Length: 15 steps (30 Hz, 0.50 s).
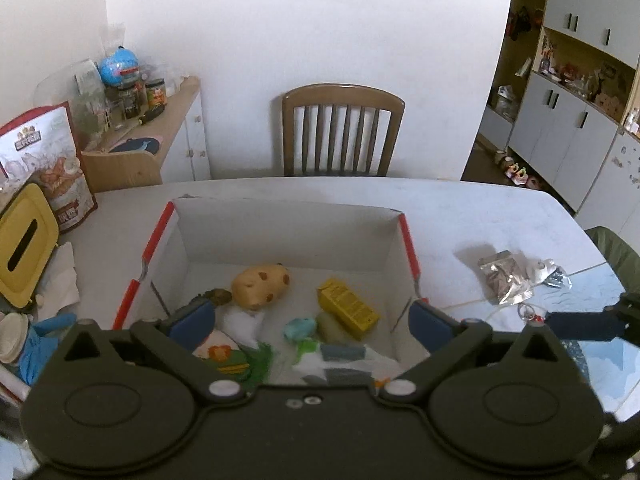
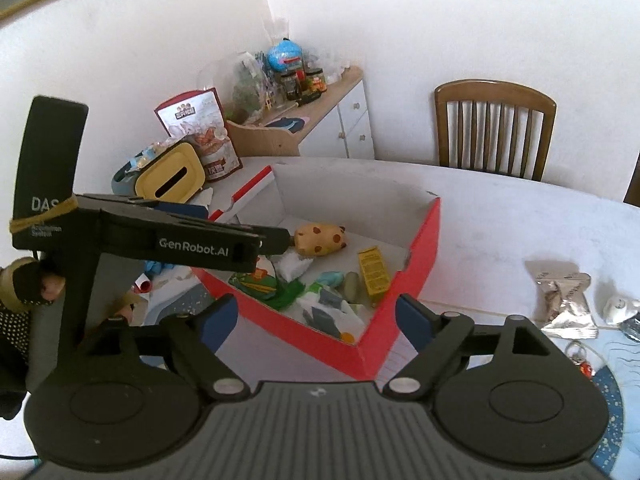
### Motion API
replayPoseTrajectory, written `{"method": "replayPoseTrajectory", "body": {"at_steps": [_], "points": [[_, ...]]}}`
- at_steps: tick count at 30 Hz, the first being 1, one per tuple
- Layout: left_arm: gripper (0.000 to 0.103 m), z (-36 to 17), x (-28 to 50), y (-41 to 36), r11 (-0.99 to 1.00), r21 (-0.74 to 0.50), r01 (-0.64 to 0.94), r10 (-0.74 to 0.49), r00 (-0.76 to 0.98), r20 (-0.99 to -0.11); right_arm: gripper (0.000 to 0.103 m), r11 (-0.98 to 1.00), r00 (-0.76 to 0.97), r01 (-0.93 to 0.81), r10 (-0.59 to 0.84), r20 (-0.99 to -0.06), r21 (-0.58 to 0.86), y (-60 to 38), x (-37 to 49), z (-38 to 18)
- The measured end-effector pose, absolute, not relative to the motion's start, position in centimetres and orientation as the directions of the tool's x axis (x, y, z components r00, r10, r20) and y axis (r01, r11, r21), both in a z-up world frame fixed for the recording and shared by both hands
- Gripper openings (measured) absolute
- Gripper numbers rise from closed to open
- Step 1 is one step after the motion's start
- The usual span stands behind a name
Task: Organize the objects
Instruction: 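Withdraw both tools from the box toward the silver foil bag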
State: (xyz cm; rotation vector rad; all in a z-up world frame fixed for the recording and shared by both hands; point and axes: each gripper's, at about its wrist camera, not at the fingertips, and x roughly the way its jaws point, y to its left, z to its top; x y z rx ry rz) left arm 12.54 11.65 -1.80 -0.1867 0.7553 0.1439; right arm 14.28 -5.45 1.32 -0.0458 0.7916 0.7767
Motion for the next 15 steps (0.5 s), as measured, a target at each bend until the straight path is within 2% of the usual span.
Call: {"method": "replayPoseTrajectory", "body": {"at_steps": [7, 15], "points": [[0.103, -1.1, 12.1, 6.7, 0.977, -0.083, -0.195, 0.091, 0.738, -0.668, 0.089, 0.71, 0.439, -0.654, 0.637, -0.634, 0.261, -9.6, 14.6, 1.8], [0.103, -1.5, 13.0, 1.5, 0.972, -0.128, -0.199, 0.062, 0.737, -0.673, 0.089, 0.708, 0.45, -0.662, 0.638, -0.626, 0.246, -15.6, 15.8, 1.1]]}}
